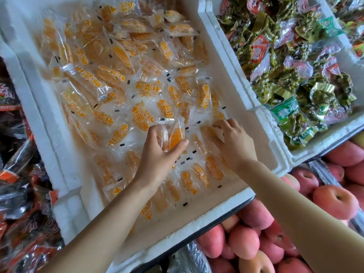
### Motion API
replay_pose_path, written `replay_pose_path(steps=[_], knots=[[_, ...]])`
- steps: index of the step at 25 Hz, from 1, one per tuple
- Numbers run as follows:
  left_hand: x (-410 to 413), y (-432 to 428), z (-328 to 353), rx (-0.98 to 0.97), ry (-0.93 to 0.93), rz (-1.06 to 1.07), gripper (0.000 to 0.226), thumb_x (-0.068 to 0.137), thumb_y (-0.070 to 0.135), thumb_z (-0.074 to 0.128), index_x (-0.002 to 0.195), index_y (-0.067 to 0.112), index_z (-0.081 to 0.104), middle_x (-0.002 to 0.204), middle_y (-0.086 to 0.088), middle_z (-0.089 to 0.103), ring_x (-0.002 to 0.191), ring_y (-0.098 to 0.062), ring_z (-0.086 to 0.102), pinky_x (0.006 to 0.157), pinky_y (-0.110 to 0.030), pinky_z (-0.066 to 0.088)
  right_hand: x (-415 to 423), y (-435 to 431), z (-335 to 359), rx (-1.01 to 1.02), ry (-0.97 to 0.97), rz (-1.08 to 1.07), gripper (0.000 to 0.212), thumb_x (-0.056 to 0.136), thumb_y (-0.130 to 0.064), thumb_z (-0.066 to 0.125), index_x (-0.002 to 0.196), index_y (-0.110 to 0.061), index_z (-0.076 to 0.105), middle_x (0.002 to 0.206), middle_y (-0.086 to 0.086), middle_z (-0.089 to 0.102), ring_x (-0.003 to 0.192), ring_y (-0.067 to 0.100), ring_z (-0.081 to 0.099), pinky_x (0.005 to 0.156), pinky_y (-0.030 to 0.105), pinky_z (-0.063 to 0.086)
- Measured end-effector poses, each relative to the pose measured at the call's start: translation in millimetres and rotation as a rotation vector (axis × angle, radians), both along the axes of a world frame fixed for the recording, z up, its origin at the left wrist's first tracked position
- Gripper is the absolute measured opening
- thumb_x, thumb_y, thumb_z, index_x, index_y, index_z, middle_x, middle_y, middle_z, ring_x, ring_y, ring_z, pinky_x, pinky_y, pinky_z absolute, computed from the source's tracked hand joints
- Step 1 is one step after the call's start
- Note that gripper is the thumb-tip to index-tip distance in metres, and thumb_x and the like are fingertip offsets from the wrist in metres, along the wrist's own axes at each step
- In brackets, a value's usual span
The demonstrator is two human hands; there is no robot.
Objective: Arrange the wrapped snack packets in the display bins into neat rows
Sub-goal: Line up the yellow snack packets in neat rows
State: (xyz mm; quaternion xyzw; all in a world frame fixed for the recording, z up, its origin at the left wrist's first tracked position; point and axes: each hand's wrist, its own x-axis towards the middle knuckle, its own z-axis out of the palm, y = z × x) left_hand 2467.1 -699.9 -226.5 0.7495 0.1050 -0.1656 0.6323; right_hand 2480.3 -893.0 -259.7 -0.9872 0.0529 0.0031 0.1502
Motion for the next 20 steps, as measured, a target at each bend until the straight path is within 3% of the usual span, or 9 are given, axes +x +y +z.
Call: replay_pose_path(steps=[2,4,6,9,11,14,16,20], knots=[[-0.5,-0.7,-0.4,0.025,0.006,-0.012,0.053,0.083,0.027,0.071,0.128,0.017,0.043,0.098,0.004,0.067,0.081,-0.008,0.069,0.084,-0.030,0.054,4.2,-0.6,1.6,-0.050,-0.093,0.096,0.039,0.087,-0.002,0.055,0.123,-0.015,0.057,0.122,0.005,0.057,0.112,0.028,0.053,0.074,0.038,0.052],[-1.3,-1.0,-2.1,0.022,0.011,-0.021,0.054,0.082,0.028,0.071,0.128,0.019,0.043,0.104,0.000,0.066,0.084,-0.010,0.070,0.088,-0.037,0.054,9.0,-3.0,4.3,-0.077,0.049,0.168,0.057,0.085,0.008,0.045,0.137,-0.017,0.046,0.141,-0.001,0.045,0.131,0.022,0.039,0.091,0.038,0.046],[-2.5,-1.4,-4.6,0.014,0.012,-0.026,0.054,0.082,0.030,0.071,0.126,0.020,0.044,0.108,-0.002,0.065,0.089,-0.014,0.069,0.090,-0.043,0.054,9.6,-6.7,4.2,-0.117,0.181,0.180,0.061,0.085,0.008,0.042,0.141,-0.018,0.038,0.150,-0.006,0.033,0.137,0.018,0.030,0.093,0.037,0.044],[-5.0,-1.1,-5.5,0.037,0.021,-0.047,0.055,0.080,0.035,0.071,0.126,0.022,0.044,0.113,-0.003,0.063,0.097,-0.020,0.066,0.091,-0.041,0.052,5.4,-14.1,2.1,-0.164,0.214,0.130,0.051,0.091,0.000,0.043,0.139,-0.016,0.040,0.151,-0.008,0.029,0.131,0.022,0.034,0.086,0.038,0.047],[-5.5,0.7,-5.7,0.041,0.028,-0.055,0.056,0.080,0.036,0.071,0.127,0.022,0.043,0.114,-0.003,0.063,0.100,-0.020,0.065,0.092,-0.040,0.051,1.2,-15.7,3.7,-0.165,0.204,0.109,0.040,0.097,-0.019,0.045,0.136,-0.019,0.042,0.147,-0.006,0.033,0.125,0.025,0.039,0.083,0.038,0.046],[-6.5,4.3,-2.7,0.020,0.040,-0.055,0.051,0.083,0.031,0.069,0.126,0.021,0.043,0.106,-0.001,0.066,0.087,-0.011,0.068,0.081,-0.027,0.053,-3.1,-9.1,6.9,-0.162,0.238,0.094,0.051,0.092,-0.046,0.050,0.136,-0.022,0.040,0.137,0.003,0.040,0.119,0.028,0.047,0.082,0.039,0.047],[-7.0,5.6,-2.5,0.029,0.038,-0.049,0.050,0.083,0.031,0.069,0.125,0.022,0.044,0.107,-0.001,0.066,0.088,-0.011,0.068,0.081,-0.027,0.053,-4.9,-4.3,5.4,-0.121,0.283,0.062,0.055,0.089,-0.046,0.054,0.135,-0.020,0.038,0.132,0.005,0.046,0.112,0.029,0.053,0.080,0.037,0.046],[-7.0,5.3,-6.2,0.075,0.026,-0.044,0.055,0.080,0.039,0.071,0.126,0.025,0.043,0.114,-0.004,0.064,0.100,-0.022,0.065,0.093,-0.044,0.051,2.4,-0.1,3.7,0.061,0.138,-0.009,0.036,0.091,-0.030,0.057,0.121,-0.014,0.046,0.118,0.006,0.055,0.097,0.028,0.057,0.071,0.034,0.044]])
